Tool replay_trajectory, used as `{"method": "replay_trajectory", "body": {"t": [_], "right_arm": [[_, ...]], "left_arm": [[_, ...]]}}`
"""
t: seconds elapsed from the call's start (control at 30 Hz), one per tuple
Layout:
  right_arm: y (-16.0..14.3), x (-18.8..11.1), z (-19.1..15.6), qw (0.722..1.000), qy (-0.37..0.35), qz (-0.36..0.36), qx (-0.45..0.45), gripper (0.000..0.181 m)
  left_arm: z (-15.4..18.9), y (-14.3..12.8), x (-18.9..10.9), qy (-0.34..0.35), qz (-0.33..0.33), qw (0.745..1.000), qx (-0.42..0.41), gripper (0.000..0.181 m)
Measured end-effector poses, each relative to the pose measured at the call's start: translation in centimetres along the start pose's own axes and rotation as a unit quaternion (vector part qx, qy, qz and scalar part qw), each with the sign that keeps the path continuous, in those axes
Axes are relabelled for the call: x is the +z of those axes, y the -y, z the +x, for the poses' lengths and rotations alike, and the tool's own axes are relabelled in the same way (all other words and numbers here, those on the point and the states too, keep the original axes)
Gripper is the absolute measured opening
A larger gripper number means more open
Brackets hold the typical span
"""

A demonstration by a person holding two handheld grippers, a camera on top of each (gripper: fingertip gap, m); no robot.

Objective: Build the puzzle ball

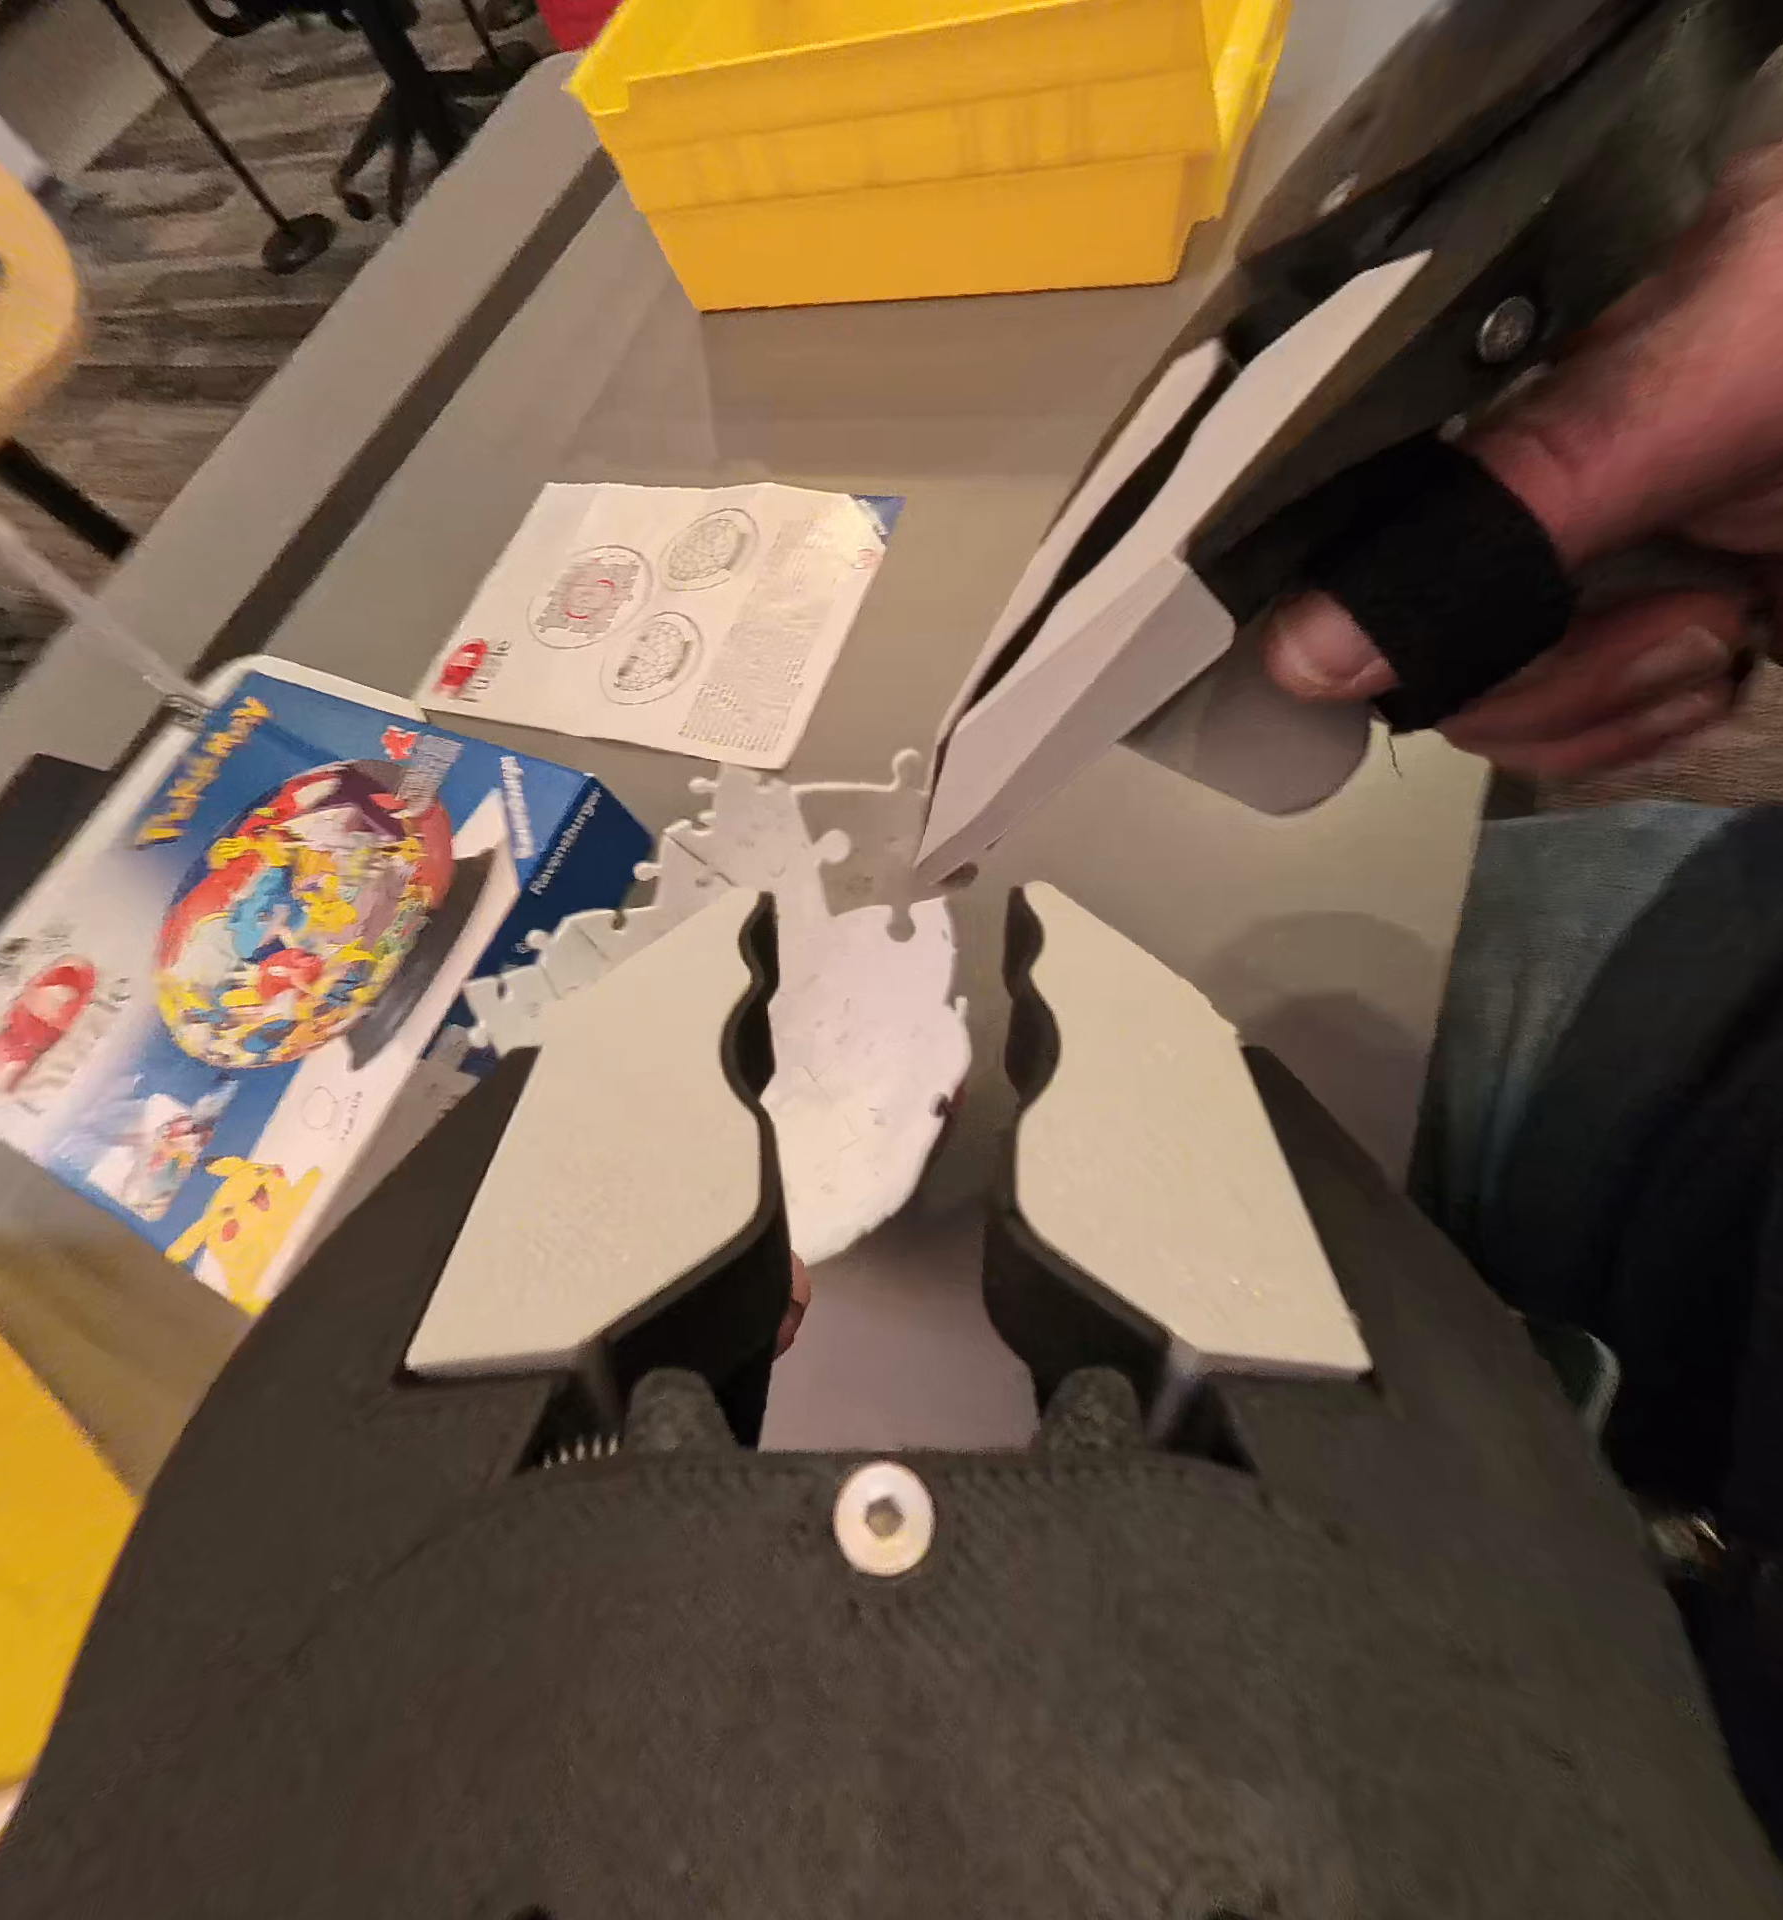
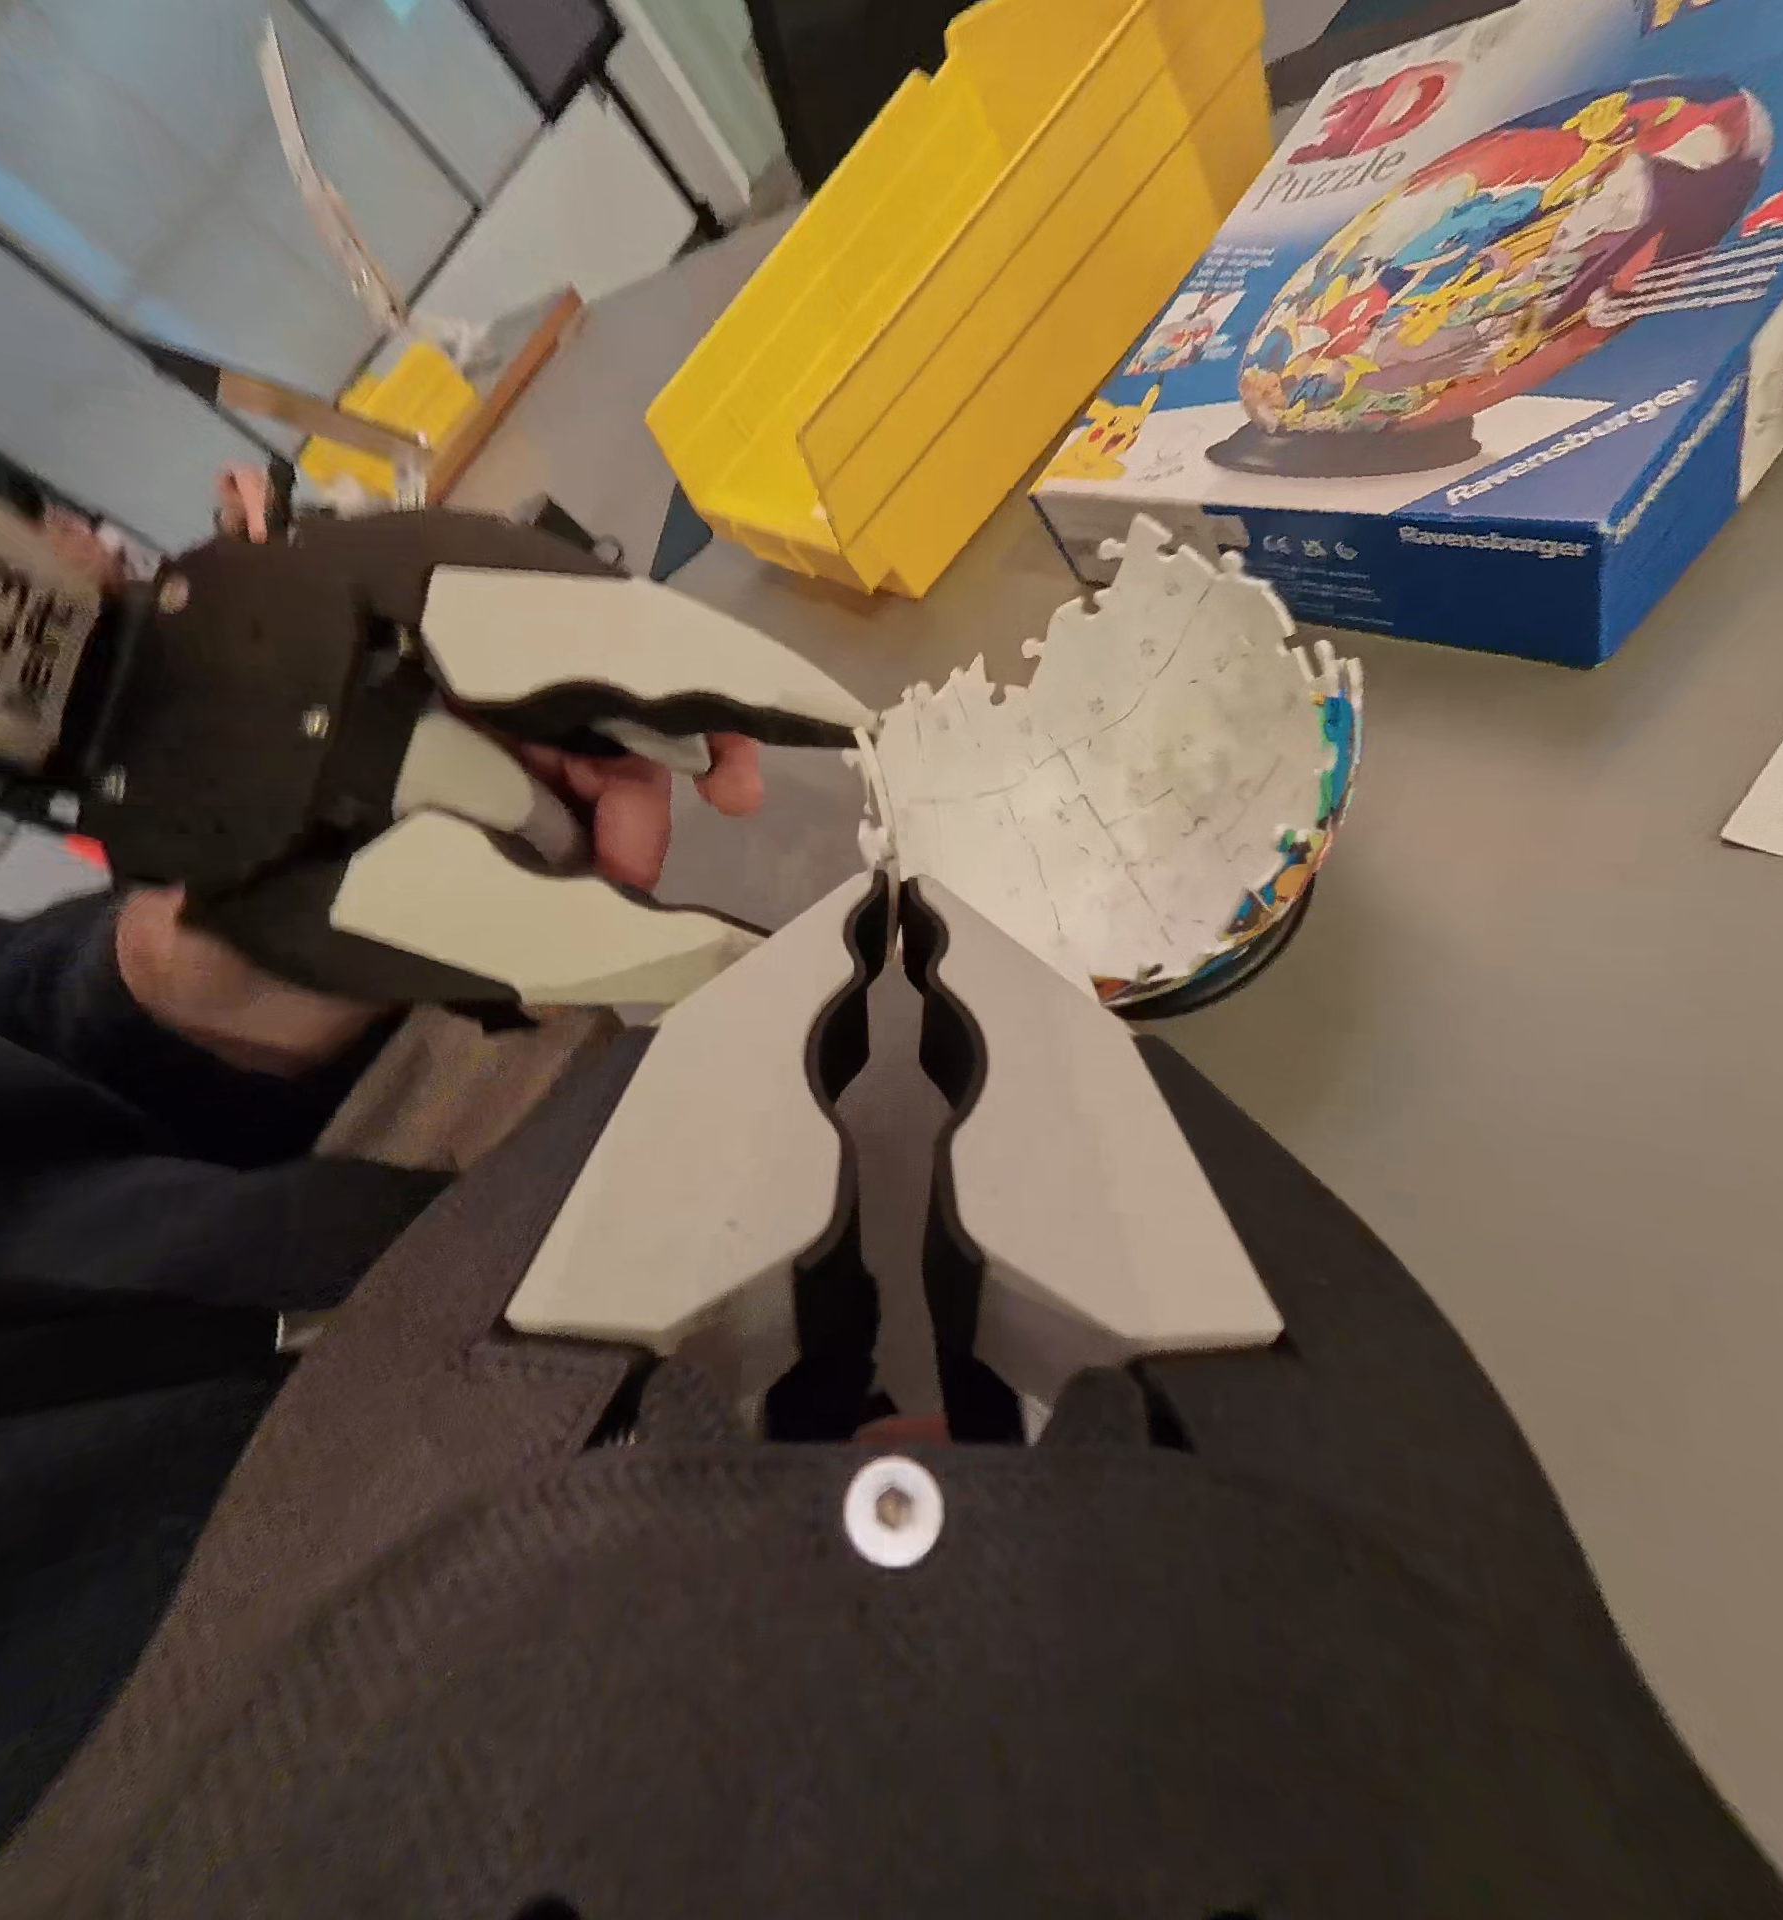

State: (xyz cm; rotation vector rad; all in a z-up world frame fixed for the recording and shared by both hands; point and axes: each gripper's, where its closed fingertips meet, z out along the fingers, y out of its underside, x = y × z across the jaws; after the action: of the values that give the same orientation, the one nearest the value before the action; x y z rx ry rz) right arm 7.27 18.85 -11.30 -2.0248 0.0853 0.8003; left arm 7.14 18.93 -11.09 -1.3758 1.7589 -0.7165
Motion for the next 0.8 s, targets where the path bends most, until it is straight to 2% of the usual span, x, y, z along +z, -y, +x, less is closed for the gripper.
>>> {"method": "replay_trajectory", "body": {"t": [0.03,0.1,0.2,0.33,0.5,0.63,0.8], "right_arm": [[-0.3,-0.1,-0.2,1.0,0.007,-0.017,-0.014,0.001],[-0.9,-0.2,-0.4,0.996,0.007,-0.059,-0.064,0.001],[-1.6,-0.2,-1.4,0.984,0.025,-0.118,-0.131,0.001],[-2.1,-0.1,-1.6,0.967,0.015,-0.16,-0.196,0.001],[-1.5,-0.4,-1.7,0.982,0.021,-0.107,-0.154,0.007],[-1.3,-0.6,-2.7,0.989,0.046,-0.064,-0.127,0.005],[-1.3,-0.7,-3.7,0.99,0.068,-0.043,-0.114,0.001]], "left_arm": [[0.1,-0.2,-0.3,-0.024,-0.003,1.0,-0.012,0.044],[-0.5,-0.2,-0.8,-0.047,0.007,0.998,-0.032,0.045],[0.1,-0.1,-1.3,-0.101,0.007,0.995,-0.015,0.036],[1.7,-0.6,-0.9,-0.132,0.002,0.991,0.013,0.009],[2.2,-0.2,-1.3,-0.161,0.047,0.98,-0.103,0.002],[2.4,0.5,-2.1,-0.215,0.094,0.948,-0.217,0.002],[2.5,0.6,-2.7,-0.242,0.108,0.934,-0.24,0.005]]}}
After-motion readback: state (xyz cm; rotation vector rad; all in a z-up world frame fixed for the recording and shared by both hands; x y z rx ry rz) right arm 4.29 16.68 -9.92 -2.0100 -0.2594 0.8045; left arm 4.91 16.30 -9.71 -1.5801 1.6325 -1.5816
